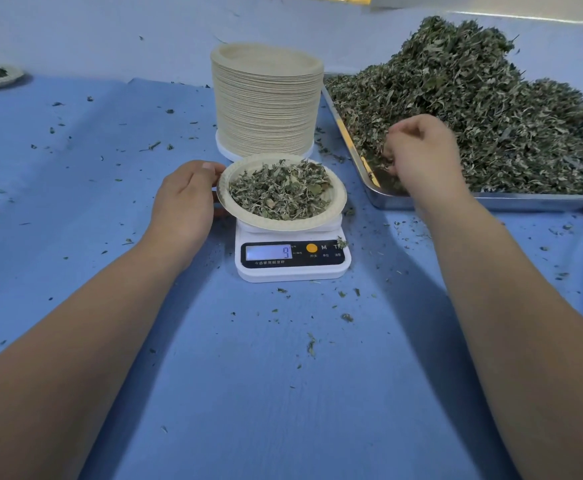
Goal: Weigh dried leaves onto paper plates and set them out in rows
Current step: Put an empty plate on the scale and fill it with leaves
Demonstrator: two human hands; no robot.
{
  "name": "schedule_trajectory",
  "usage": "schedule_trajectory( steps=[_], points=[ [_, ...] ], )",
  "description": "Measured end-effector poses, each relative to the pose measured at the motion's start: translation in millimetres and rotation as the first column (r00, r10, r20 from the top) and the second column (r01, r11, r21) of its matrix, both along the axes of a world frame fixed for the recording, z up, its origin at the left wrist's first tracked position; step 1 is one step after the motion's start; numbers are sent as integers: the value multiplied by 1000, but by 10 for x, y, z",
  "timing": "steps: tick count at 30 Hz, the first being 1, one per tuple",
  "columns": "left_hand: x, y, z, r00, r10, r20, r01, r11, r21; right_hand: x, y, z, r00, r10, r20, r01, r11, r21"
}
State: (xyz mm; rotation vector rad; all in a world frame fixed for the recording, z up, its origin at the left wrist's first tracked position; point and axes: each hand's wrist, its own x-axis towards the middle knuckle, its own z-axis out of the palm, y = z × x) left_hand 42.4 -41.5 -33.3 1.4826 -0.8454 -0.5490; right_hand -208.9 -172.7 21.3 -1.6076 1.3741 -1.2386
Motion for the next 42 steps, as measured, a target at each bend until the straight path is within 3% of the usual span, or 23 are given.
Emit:
schedule_trajectory(
  steps=[2,4,10,18,22,25,36,42],
  points=[
    [-3,1,-4,1000,1,2,-1,1000,3,-75,-35,-94,944,-15,-330,-11,997,-77],
    [-4,0,0,1000,-2,-3,2,1000,-3,-94,-50,-146,892,-37,-450,-19,993,-120],
    [17,-10,-20,1000,6,-8,-6,1000,3,30,65,-146,877,-24,-480,-104,966,-238],
    [37,-12,-25,1000,0,-20,0,1000,3,198,270,-83,877,150,-456,-320,891,-323],
    [33,-13,-22,1000,-1,-19,1,1000,6,242,382,14,758,357,-546,-519,837,-172],
    [27,-10,-12,1000,-6,-24,6,1000,-4,288,442,28,670,415,-615,-591,800,-106],
    [3,11,6,1000,-15,-8,15,1000,-7,411,394,14,643,403,-651,-562,826,-43],
    [-20,46,33,1000,-31,2,31,999,-21,443,423,-8,682,375,-628,-567,813,-130]
  ],
)
